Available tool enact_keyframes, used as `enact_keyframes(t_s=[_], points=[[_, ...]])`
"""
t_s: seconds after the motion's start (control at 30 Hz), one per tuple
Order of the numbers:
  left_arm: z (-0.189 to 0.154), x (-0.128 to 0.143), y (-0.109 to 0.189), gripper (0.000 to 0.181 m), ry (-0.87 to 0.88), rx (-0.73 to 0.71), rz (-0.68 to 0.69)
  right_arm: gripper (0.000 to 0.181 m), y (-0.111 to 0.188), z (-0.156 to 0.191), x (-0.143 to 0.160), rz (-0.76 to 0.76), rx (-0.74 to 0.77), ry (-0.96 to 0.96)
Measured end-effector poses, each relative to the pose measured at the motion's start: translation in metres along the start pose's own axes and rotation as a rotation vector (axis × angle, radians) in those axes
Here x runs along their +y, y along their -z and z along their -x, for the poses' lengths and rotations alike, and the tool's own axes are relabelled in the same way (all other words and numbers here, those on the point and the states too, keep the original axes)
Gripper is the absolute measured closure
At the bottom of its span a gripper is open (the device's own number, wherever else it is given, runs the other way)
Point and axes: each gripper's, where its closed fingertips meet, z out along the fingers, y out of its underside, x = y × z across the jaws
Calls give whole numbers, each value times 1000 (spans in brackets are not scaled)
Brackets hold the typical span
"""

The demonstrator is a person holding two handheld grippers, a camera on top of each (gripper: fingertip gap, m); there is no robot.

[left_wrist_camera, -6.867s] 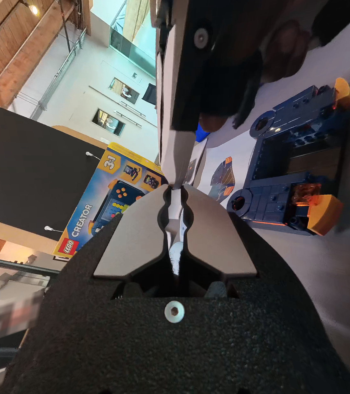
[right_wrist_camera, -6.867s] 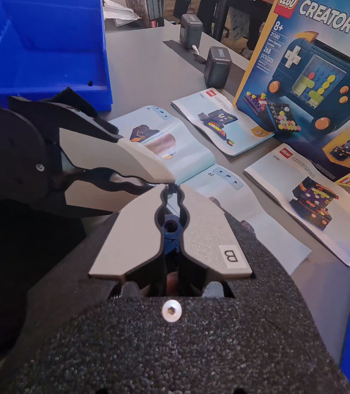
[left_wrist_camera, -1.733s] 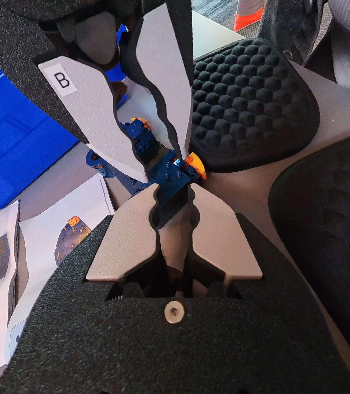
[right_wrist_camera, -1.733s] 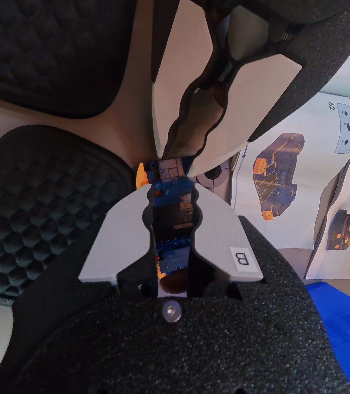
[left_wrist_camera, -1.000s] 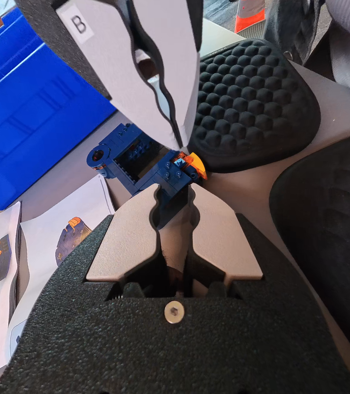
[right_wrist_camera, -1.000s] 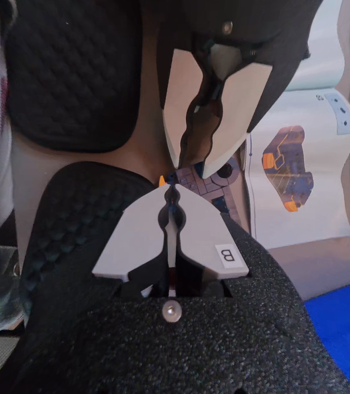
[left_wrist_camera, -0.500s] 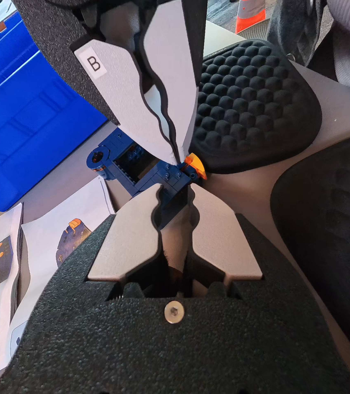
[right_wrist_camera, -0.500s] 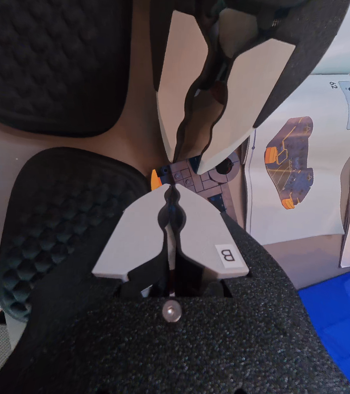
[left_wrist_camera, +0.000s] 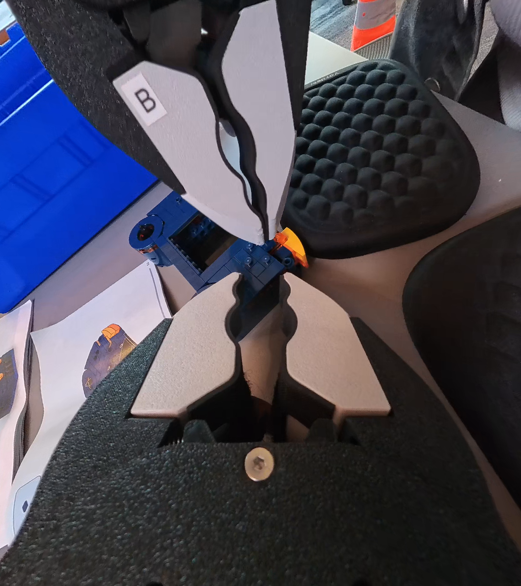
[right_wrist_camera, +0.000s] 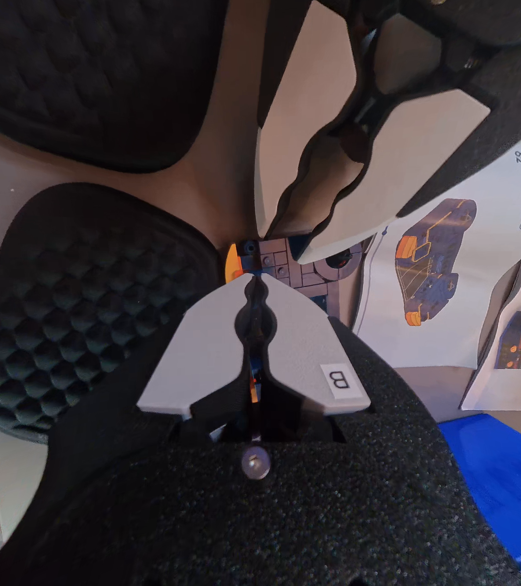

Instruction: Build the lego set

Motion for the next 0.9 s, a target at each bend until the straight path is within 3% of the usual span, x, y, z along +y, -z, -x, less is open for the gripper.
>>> enact_keyframes(t_s=[0.6, 0.73, 0.9], points=[[0, -1, -1, 166, 14, -3, -4, 181, -9, 9, -4, 165, -90, 118], [0, -2, 0, 167, 18, 0, -6, 181, 8, 15, -12, 37, -131, 37], [0, -2, 0, 167, 20, 5, -7, 181, 20, -1, -5, -80, -44, -124]])
